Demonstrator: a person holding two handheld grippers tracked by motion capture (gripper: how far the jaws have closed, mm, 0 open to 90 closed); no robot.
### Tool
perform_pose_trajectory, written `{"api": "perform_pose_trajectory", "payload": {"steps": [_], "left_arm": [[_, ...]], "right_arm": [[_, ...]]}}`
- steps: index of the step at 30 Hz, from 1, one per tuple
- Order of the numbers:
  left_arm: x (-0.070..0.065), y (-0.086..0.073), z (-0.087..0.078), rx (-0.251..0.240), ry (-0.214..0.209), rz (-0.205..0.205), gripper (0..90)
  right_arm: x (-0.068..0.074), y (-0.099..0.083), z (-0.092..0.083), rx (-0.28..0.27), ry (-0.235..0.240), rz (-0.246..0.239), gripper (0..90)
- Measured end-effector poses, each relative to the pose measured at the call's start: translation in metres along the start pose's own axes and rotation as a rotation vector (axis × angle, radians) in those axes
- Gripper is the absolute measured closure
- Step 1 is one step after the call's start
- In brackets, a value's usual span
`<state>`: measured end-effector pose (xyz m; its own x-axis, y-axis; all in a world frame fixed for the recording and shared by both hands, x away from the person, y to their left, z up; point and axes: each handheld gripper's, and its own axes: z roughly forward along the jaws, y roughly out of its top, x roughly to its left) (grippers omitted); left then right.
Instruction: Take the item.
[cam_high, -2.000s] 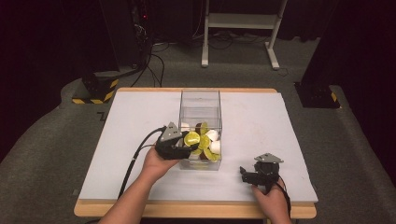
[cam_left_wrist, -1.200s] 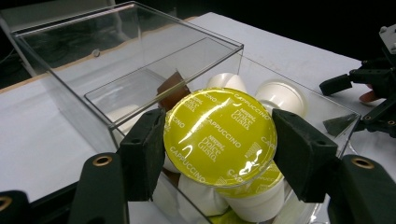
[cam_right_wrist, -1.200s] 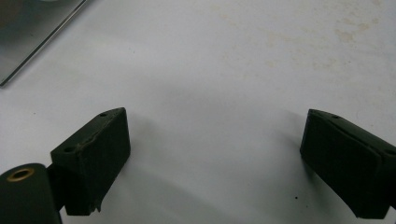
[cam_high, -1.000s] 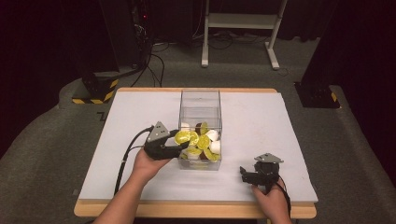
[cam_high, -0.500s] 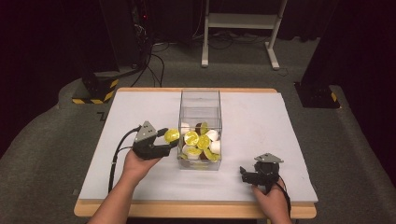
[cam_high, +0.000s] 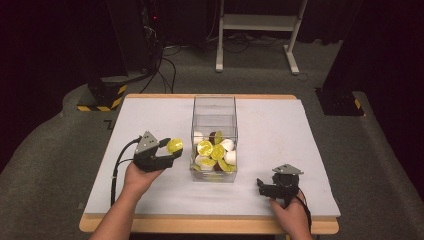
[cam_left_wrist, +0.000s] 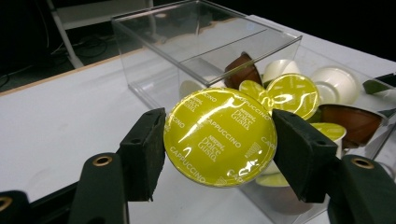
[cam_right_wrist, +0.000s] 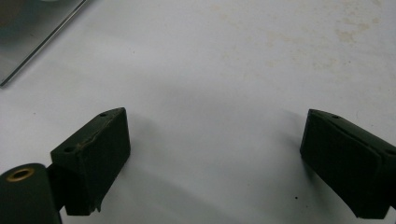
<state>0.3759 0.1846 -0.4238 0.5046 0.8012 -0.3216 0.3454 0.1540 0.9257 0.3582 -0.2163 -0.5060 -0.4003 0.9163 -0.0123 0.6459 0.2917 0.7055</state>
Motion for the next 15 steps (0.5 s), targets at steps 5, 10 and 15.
{"api": "perform_pose_trajectory", "payload": {"steps": [5,10,15], "left_arm": [[0.014,-0.003,-0.002,0.007,0.029,0.001,37.9],[0.023,-0.006,-0.001,0.005,0.055,-0.013,37.9],[0.032,-0.008,0.0,0.003,0.079,-0.013,37.9]], "right_arm": [[0.0,0.0,0.0,0.0,0.0,0.0,8.2],[0.0,0.0,0.0,0.0,0.0,0.0,8.2],[0.0,0.0,0.0,0.0,0.0,0.0,8.2]]}}
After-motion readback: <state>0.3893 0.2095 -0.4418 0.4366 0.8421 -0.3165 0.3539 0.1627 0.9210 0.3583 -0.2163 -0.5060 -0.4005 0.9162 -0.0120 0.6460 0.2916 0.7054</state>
